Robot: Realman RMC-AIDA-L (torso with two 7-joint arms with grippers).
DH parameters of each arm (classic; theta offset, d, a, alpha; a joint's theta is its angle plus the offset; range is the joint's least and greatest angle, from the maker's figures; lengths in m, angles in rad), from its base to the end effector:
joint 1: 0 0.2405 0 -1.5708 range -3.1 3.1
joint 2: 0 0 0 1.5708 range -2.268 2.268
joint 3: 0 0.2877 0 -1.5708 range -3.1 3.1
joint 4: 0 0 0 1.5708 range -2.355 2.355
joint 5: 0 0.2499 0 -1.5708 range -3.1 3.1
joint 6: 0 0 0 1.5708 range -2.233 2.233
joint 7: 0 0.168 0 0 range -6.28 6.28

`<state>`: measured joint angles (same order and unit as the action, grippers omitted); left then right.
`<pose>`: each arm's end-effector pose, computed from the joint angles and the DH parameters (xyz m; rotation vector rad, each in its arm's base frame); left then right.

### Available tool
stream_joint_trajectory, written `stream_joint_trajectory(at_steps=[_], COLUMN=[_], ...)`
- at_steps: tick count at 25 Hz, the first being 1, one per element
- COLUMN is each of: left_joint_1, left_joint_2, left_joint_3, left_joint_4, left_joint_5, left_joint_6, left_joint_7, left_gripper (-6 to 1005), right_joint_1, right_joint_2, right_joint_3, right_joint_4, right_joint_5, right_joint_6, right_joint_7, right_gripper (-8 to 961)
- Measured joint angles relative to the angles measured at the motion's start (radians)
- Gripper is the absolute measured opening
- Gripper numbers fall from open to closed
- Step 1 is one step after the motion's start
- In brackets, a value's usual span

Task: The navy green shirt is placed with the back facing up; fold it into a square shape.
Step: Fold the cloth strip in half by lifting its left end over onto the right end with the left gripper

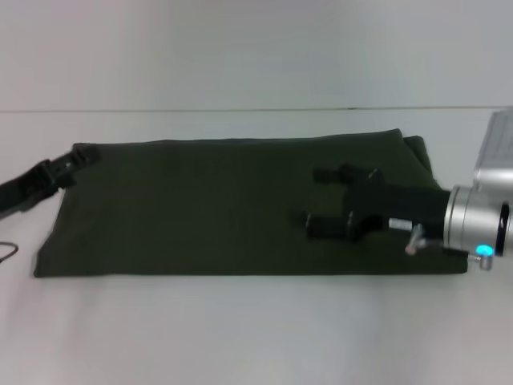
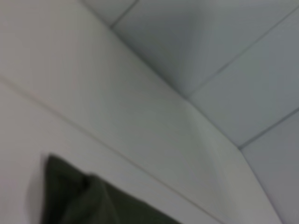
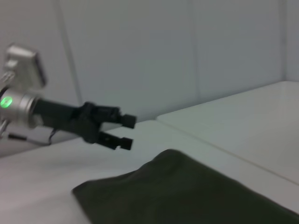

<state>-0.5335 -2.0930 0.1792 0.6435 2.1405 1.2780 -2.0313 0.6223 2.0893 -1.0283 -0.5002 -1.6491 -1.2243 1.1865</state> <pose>-0.3899 0.4078 0.0245 -1.7823 -1.6150 -0.9536 0.2559 0.4274 -0.0945 -2.6597 0.4165 0.6781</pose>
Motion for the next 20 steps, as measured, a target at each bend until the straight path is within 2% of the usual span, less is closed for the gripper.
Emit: stream_joint_trajectory(at_steps=[1, 7, 11, 15, 20], left_joint_1=[0.004, -0.009, -0.03, -0.027, -0.018], left_joint_2=[0.008, 0.012, 0.015, 0.009, 0.008], left_joint_3=[-0.005, 0.021, 0.052, 0.112, 0.115], left_joint_4=[0.009, -0.028, -0.086, -0.084, -0.065], left_joint_5=[0.029, 0.042, 0.058, 0.062, 0.096], left_joint_6=[0.056, 0.091, 0.035, -0.072, -0.166], left_joint_7=[-0.055, -0.082, -0.081, -0.084, -0.084], left_gripper=[949, 947, 947, 948, 947], right_joint_1=[-0.003, 0.003, 0.006, 0.004, 0.001], right_joint_2=[0.002, 0.008, 0.008, 0.008, 0.008], right_joint_3=[-0.007, -0.014, -0.015, -0.016, -0.016], right_joint_4=[0.003, 0.04, 0.047, 0.049, 0.049], right_joint_5=[0.0, 0.004, 0.005, 0.007, 0.008], right_joint_6=[-0.003, 0.018, 0.037, 0.038, 0.037], right_joint_7=[-0.017, -0.044, -0.048, -0.048, -0.048], right_gripper=[945, 945, 944, 944, 944])
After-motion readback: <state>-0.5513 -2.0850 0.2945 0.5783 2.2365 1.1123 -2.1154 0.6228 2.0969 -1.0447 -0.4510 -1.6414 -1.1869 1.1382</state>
